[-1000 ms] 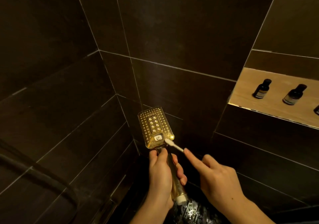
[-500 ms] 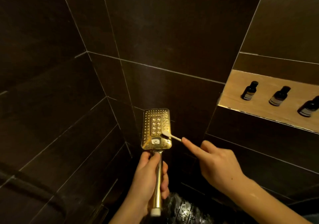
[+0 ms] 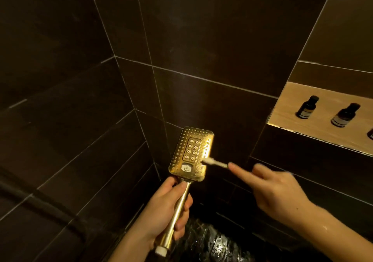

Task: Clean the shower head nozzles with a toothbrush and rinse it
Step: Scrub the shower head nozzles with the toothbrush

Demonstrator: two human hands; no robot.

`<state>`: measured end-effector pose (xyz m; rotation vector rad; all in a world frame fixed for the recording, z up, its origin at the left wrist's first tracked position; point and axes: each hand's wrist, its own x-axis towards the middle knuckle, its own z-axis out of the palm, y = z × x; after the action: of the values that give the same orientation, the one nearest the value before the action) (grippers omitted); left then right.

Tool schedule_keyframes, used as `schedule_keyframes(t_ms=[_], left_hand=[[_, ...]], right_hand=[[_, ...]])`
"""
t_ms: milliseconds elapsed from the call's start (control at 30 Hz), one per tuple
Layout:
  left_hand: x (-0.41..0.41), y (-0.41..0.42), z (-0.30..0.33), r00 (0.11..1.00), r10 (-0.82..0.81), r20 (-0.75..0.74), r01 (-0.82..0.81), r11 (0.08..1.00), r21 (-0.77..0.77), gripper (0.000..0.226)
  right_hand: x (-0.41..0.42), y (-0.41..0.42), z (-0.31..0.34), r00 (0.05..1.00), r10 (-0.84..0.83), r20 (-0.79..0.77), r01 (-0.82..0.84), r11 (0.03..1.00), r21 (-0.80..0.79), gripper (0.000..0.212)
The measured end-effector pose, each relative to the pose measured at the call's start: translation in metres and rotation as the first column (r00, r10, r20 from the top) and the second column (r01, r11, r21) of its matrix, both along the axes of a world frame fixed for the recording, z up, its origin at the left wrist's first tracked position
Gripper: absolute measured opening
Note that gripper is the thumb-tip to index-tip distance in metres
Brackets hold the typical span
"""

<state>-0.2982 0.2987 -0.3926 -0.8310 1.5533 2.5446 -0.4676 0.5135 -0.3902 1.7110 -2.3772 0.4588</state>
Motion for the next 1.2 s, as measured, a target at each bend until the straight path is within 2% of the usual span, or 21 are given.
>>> schedule_keyframes(t_ms=[67,200,367,500,533,633,700,767,833,933,1000,1100,1200], left_hand=[[0.001,0.0,0.0,1.0,-0.009,0.007,0.009,1.0,0.014,0.014],[0.004,-0.002,0.001,1.0,-0.002,0.004,0.002,0.998,0.064,0.017],[0.005,-0.006,0.003,1.0,-0.026,-0.008,0.027,0.987,0.159,0.012],[0.006,-0.006,0.002,0.999,-0.044,-0.003,0.044,0.988,0.147,0.012],[0.006,-0.006,0.002,0.999,-0.052,-0.001,0.051,0.988,0.148,0.013],[0.006,-0.005,0.001,0.998,-0.07,-0.005,0.07,0.986,0.153,0.013],[0.007,-0.003,0.001,0.997,-0.073,-0.005,0.073,0.985,0.157,0.01],[0.006,-0.002,0.001,0.997,-0.07,-0.011,0.071,0.988,0.137,0.009],[0.005,0.0,0.001,0.997,-0.073,-0.015,0.074,0.994,0.074,0.009],[0.006,0.003,0.001,0.997,-0.08,-0.024,0.079,0.997,-0.017,0.017],[0.008,0.003,0.001,0.996,-0.089,-0.031,0.087,0.995,-0.057,0.017],[0.01,0.002,0.0,0.994,-0.092,-0.053,0.087,0.992,-0.092,0.009],[0.012,0.001,-0.001,0.992,-0.104,-0.075,0.094,0.989,-0.118,0.012]], right_hand=[[-0.009,-0.002,0.004,1.0,-0.026,-0.004,0.026,1.0,0.002,0.066],[0.009,-0.005,-0.004,0.986,0.163,0.037,-0.164,0.986,0.033,0.057],[-0.016,-0.01,0.004,0.995,-0.023,0.097,0.029,0.998,-0.054,0.068],[-0.002,-0.009,0.006,0.984,0.143,0.102,-0.149,0.988,0.05,0.062],[-0.007,-0.011,0.008,0.987,0.14,0.077,-0.145,0.987,0.061,0.062],[-0.035,-0.015,0.021,1.0,-0.002,0.004,0.002,1.0,-0.001,0.07],[-0.034,-0.015,0.024,1.0,0.024,0.0,-0.024,0.999,0.024,0.072],[-0.017,-0.014,0.021,0.988,0.15,0.031,-0.153,0.982,0.112,0.068],[-0.012,-0.014,0.017,0.979,0.204,-0.011,-0.2,0.966,0.162,0.067],[-0.039,-0.018,0.024,0.995,0.039,-0.091,-0.034,0.998,0.05,0.069],[-0.046,-0.016,0.027,0.996,-0.005,-0.09,0.006,1.0,0.015,0.069],[-0.026,-0.009,0.022,0.986,0.152,-0.069,-0.149,0.987,0.053,0.065],[-0.02,-0.002,0.016,0.958,0.234,-0.163,-0.229,0.972,0.051,0.053]])
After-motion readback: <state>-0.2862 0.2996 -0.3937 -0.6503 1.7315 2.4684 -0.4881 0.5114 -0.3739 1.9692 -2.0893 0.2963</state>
